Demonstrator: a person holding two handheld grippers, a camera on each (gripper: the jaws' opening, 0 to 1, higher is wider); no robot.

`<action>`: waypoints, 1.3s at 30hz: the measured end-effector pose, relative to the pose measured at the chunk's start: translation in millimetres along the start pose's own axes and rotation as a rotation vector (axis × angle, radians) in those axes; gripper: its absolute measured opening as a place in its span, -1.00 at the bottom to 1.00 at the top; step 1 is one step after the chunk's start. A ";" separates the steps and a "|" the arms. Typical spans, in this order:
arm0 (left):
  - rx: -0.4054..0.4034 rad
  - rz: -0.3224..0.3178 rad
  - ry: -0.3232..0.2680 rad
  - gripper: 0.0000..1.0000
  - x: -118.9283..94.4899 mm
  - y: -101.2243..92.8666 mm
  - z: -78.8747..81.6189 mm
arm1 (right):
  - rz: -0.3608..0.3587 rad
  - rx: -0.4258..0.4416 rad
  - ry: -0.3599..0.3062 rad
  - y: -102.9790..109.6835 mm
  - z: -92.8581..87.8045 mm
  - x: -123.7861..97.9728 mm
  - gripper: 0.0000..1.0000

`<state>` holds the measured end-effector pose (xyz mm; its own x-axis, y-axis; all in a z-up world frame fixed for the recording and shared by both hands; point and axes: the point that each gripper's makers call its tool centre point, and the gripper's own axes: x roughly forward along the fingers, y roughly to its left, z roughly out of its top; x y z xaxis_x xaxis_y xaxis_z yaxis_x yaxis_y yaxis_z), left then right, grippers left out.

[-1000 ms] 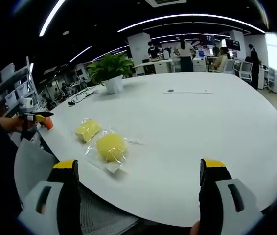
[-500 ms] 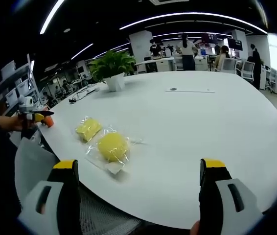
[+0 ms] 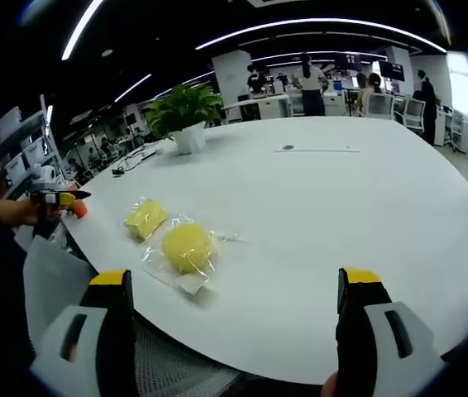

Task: Compare the silicone blocks by pressing each to a similar depth, holding the contact briefly, and releasing to observe deformation and rebound differences across the visible hardness samples.

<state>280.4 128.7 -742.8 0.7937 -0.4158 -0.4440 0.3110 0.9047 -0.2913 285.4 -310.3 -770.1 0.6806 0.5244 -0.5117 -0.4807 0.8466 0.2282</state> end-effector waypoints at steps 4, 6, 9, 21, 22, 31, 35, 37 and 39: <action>-0.004 -0.019 0.005 1.00 2.9 -0.7 6.3 | -0.009 0.010 -0.001 -0.3 0.7 1.3 0.93; 0.004 -0.020 0.005 1.00 6.0 1.6 9.8 | -0.009 0.013 -0.006 0.0 1.6 1.4 0.93; 0.008 -0.015 0.016 1.00 13.4 5.5 11.9 | -0.005 0.015 -0.008 1.2 0.4 3.3 0.93; -0.056 -0.065 0.032 1.00 62.1 0.1 25.1 | 0.006 0.029 -0.014 0.1 -1.9 5.7 0.93; -0.066 -0.064 0.041 0.98 66.6 2.0 22.7 | 0.007 0.030 -0.014 -0.1 -1.9 6.2 0.93; -0.177 -0.067 0.118 0.74 108.8 12.7 -3.8 | 0.015 0.032 -0.013 -1.3 0.6 2.8 0.93; -0.184 -0.084 0.150 0.56 125.3 12.5 -11.5 | 0.013 0.036 -0.002 -6.1 -3.4 2.0 0.93; -0.199 -0.093 0.159 0.41 129.1 11.6 -13.5 | 0.013 0.036 0.003 -6.3 -3.9 1.9 0.93; -0.296 -0.141 0.164 0.25 138.6 5.3 -16.6 | 0.015 0.037 0.004 -6.8 -4.2 1.8 0.93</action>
<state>383.4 74.3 -820.0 0.6522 -0.5653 -0.5051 0.2271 0.7814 -0.5812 287.5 -315.5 -776.0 0.6715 0.5368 -0.5109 -0.4703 0.8415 0.2660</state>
